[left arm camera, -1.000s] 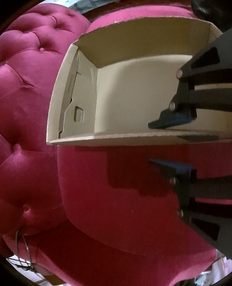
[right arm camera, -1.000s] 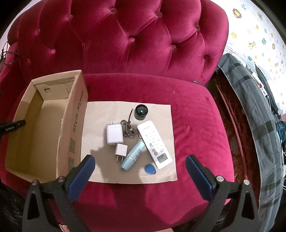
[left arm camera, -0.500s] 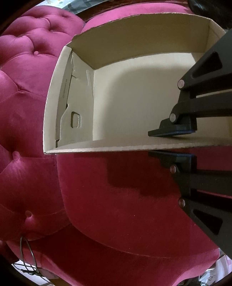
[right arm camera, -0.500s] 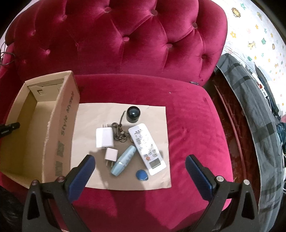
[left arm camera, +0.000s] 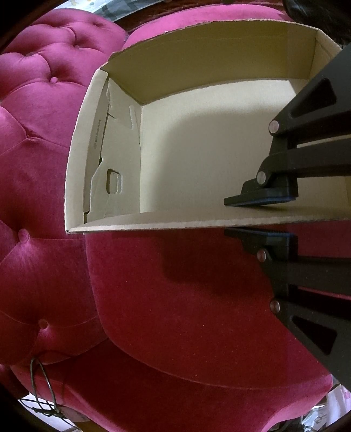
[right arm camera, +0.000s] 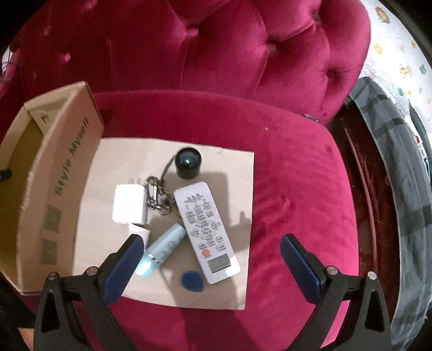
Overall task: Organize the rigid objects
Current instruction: 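Move the right tool toward the white remote while the left tool grips the box wall, then close the right gripper on the white remote control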
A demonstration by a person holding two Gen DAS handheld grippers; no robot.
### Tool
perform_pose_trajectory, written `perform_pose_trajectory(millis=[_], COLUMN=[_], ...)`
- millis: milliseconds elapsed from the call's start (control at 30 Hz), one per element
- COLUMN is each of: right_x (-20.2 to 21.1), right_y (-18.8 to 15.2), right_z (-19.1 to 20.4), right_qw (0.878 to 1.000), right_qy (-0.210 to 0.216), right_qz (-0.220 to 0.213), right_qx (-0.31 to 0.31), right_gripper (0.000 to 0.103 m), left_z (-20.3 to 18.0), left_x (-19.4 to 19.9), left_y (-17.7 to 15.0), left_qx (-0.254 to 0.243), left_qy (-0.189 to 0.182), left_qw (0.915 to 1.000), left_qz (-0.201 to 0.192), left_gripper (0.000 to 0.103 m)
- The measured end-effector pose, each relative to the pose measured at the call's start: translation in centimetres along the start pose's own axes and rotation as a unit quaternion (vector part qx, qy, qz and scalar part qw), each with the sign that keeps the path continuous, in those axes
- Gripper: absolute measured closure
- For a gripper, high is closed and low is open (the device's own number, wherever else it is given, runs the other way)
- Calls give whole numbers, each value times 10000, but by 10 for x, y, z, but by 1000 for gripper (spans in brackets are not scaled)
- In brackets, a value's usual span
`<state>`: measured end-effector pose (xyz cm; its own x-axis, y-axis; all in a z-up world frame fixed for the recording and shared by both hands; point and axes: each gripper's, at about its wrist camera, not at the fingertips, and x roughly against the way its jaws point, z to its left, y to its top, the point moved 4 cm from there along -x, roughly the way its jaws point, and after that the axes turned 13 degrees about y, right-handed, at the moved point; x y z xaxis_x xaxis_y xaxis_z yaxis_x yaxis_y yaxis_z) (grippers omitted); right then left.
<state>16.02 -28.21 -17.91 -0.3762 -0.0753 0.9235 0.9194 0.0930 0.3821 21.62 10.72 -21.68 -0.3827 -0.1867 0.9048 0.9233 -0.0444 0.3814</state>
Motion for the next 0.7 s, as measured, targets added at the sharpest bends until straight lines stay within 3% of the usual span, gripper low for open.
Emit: perform_pose_trajectory(millis=[600, 700], right_x=[-78, -87], right_y=[-20, -20], right_z=[-34, -38], right_qw=[9970, 9959], right_qy=[376, 354], right_qz=[642, 773], right_qx=[224, 322], right_gripper=[2, 7], left_z=[1, 1], left_x=[-1, -1], left_y=[0, 1], left_qx=[59, 61], left_qy=[-6, -17], left_qw=[10000, 10000], left_qz=[38, 41], left_gripper=[87, 87])
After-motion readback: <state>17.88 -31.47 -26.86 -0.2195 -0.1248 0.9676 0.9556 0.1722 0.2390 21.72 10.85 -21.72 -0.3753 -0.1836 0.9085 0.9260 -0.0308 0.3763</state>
